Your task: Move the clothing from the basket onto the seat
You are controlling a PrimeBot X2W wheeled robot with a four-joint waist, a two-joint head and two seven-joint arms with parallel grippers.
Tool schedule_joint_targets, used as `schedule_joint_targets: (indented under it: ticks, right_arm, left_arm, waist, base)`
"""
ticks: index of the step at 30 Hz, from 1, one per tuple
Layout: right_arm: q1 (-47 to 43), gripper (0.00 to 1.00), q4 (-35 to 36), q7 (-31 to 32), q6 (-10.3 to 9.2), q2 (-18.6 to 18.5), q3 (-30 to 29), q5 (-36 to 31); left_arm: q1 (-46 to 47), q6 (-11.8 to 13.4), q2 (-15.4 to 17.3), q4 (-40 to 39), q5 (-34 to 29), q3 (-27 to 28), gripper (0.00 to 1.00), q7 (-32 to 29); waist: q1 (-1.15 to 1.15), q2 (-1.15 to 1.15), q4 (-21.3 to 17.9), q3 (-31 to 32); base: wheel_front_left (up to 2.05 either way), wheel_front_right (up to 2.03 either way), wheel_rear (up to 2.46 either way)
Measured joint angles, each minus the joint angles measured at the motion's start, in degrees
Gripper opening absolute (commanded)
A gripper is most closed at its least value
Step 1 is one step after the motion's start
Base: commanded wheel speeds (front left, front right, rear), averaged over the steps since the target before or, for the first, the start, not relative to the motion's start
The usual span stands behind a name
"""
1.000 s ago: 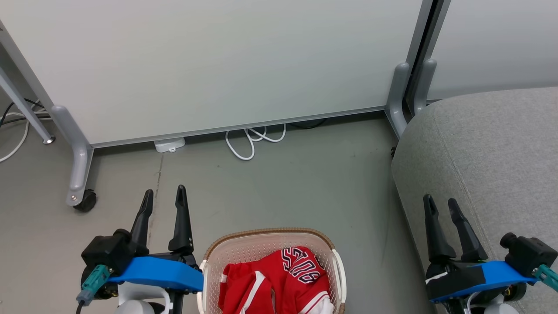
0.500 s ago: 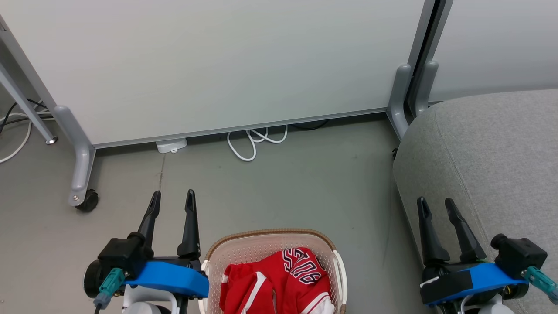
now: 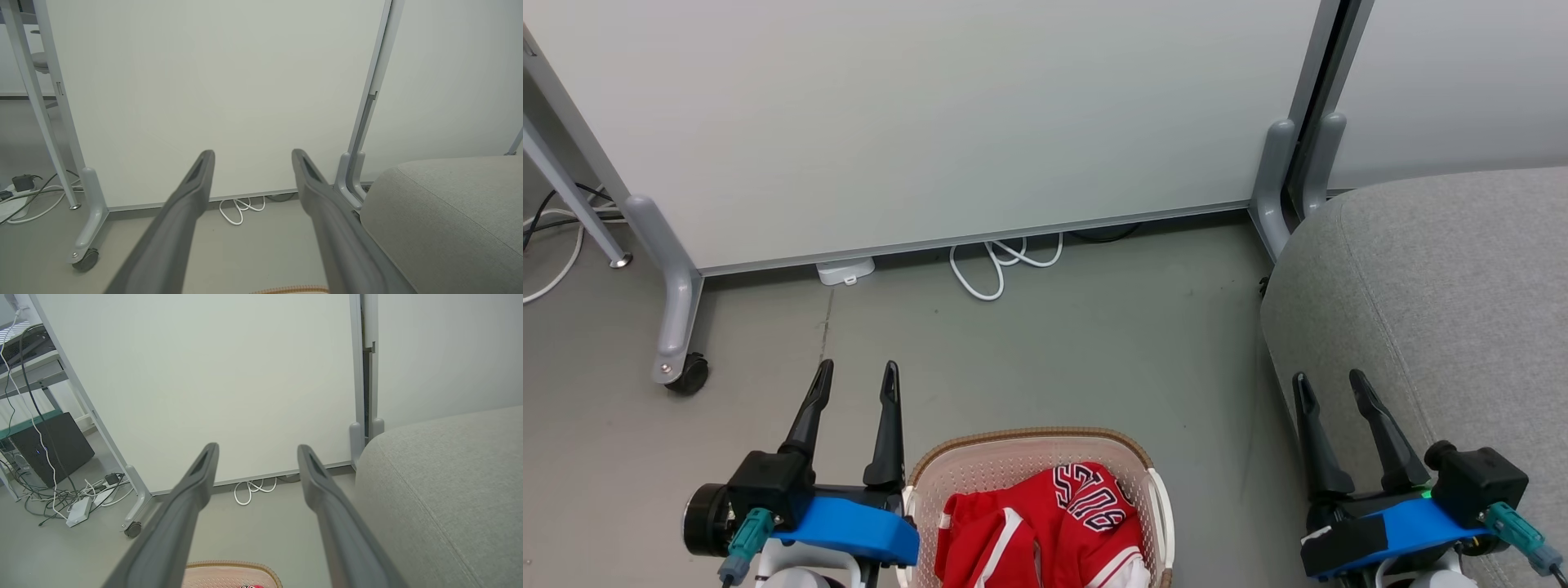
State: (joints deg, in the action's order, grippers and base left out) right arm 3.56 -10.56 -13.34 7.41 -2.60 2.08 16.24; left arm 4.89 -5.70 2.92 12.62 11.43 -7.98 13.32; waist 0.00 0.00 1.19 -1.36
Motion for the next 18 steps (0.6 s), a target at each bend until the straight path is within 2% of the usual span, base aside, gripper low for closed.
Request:
schedule_joint_targets:
  ticks: [18]
  right_arm:
    - [-0.03, 1.00, -0.10, -1.63, 0.07, -0.09, 0.81, -6.03]
  left_arm:
    - [0.15, -0.42, -0.01, 0.97, -4.47, -1.13, 1.00, 1.68]
  waist:
    - [0.00, 0.00, 0.06, -0.14]
  base:
    - [0.00, 0.00, 0.00]
